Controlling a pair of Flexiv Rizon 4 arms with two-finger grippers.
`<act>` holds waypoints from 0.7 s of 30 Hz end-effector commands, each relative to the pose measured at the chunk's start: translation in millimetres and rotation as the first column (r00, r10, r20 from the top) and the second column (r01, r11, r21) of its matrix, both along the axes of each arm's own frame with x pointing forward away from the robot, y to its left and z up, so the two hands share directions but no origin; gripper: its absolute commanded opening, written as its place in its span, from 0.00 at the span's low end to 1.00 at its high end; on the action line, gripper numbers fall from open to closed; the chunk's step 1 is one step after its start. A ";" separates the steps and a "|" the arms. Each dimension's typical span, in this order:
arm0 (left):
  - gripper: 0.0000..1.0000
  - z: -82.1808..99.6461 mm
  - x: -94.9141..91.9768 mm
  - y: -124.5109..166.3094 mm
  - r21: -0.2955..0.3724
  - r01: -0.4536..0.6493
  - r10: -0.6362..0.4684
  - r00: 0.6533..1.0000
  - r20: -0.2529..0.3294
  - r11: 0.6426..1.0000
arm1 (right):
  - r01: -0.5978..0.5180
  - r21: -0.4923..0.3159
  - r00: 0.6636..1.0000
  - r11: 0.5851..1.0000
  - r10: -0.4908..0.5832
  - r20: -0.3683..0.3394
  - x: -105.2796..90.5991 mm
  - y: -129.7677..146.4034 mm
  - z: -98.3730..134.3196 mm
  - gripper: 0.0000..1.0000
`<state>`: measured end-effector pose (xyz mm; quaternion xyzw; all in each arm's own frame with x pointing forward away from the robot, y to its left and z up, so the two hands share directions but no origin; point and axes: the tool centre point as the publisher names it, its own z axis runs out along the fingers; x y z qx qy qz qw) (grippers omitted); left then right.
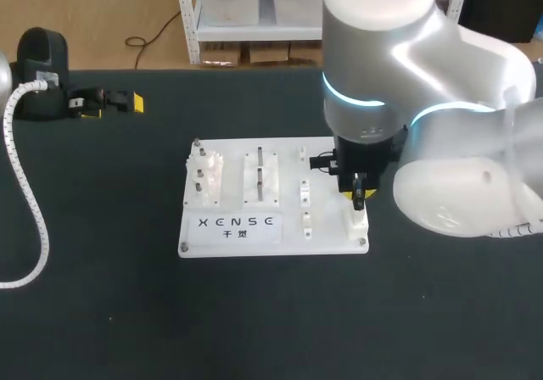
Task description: Insert the USB connector, Ethernet cable, and multi-pin plug into their matching sockets one by one.
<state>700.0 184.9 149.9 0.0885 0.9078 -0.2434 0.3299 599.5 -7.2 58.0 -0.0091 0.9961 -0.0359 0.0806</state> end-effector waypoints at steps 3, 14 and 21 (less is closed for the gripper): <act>1.00 0.0 0.0 0.0 0.000 0.000 0.000 1.000 0.000 1.000 | 0.001 0.000 1.000 1.000 -0.001 0.001 0.4 -0.5 -2.6 0.00; 1.00 0.0 0.0 0.0 0.000 0.000 0.000 1.000 0.000 1.000 | -0.005 0.002 1.000 1.000 0.005 -0.007 -0.5 -2.3 -1.6 0.00; 1.00 0.0 0.0 0.0 0.000 0.000 0.000 1.000 0.000 1.000 | -0.007 0.005 1.000 1.000 0.007 -0.006 -0.6 -3.1 -1.1 0.00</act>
